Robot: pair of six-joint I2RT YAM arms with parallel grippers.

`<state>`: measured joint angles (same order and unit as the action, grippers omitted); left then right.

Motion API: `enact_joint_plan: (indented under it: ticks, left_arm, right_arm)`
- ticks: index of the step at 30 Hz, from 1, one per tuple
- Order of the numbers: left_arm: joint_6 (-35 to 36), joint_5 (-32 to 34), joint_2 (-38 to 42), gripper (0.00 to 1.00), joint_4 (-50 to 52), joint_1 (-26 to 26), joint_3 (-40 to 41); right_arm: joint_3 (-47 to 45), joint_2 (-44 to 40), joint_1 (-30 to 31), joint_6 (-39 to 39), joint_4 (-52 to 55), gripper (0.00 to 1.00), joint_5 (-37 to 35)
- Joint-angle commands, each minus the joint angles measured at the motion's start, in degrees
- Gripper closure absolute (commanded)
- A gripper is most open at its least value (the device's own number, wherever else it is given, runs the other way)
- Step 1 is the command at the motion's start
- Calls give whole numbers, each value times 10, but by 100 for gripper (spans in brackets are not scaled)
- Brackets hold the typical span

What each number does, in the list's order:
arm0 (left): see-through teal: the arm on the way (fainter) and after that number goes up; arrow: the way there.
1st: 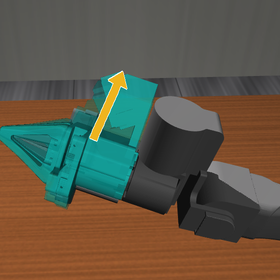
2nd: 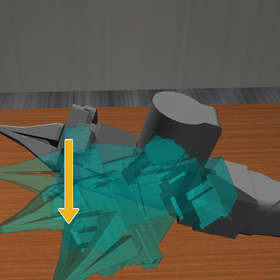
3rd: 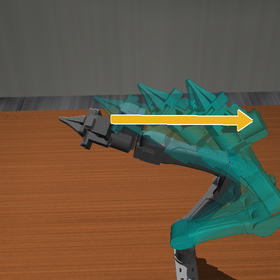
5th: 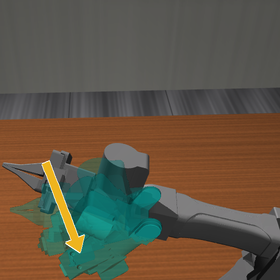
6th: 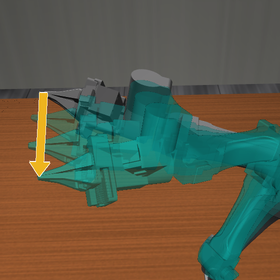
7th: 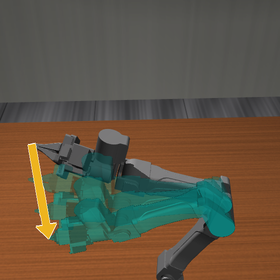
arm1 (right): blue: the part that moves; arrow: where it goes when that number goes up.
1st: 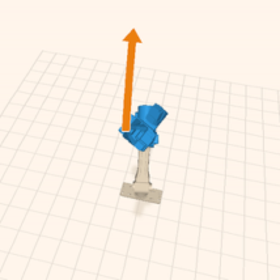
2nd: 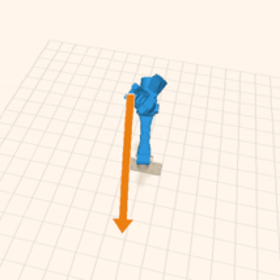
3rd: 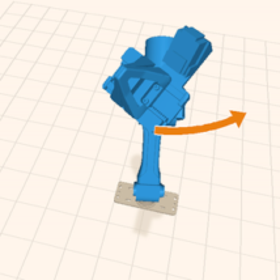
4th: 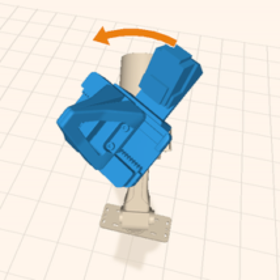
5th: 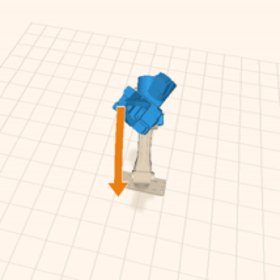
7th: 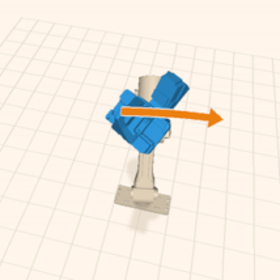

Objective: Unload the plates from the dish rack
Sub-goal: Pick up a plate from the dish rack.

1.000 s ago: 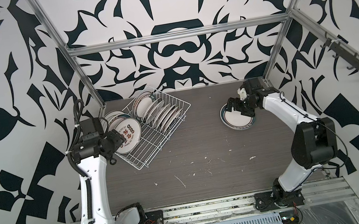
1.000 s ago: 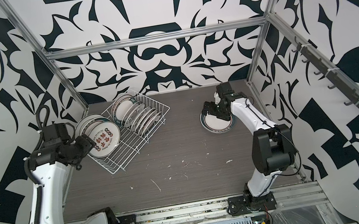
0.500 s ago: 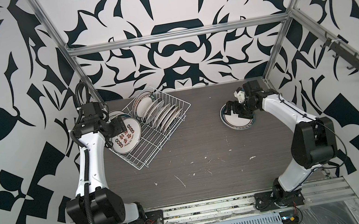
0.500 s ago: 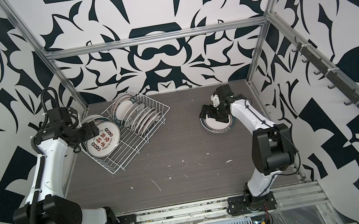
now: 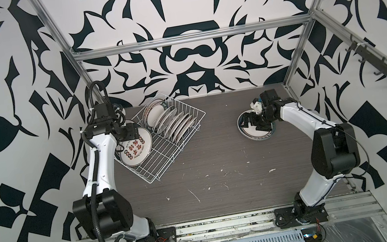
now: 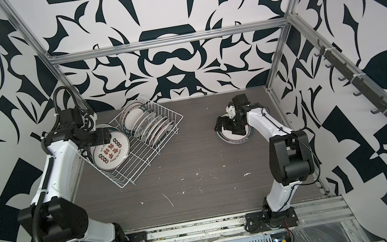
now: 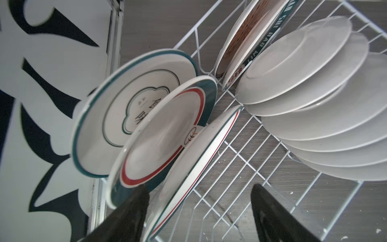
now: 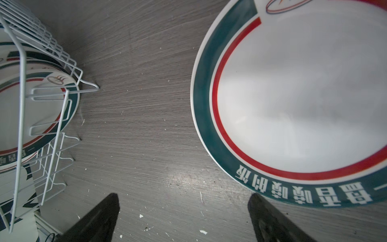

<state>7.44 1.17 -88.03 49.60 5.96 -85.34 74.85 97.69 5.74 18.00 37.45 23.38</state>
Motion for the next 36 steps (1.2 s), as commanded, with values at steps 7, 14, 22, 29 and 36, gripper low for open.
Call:
enact_joint_plan:
  ticks: [7,14,22,29,36]
  left_arm:
    - [32,35,-30,40,29,-6,-8]
    - [36,62,-39,63,29,-7,-2]
    - [37,100,-44,76,29,-9,12]
    - [30,119,-32,86,29,-22,30]
    - [23,128,-17,96,31,-29,40]
  right_arm:
    - [-12,-18,2,-7,3,0,13]
    - [-12,-19,3,-8,4,0,17]
    - [-18,-26,3,-9,-3,0,18]
    - [-23,-31,3,-9,-10,0,26]
    - [-29,-42,3,-10,-14,0,34]
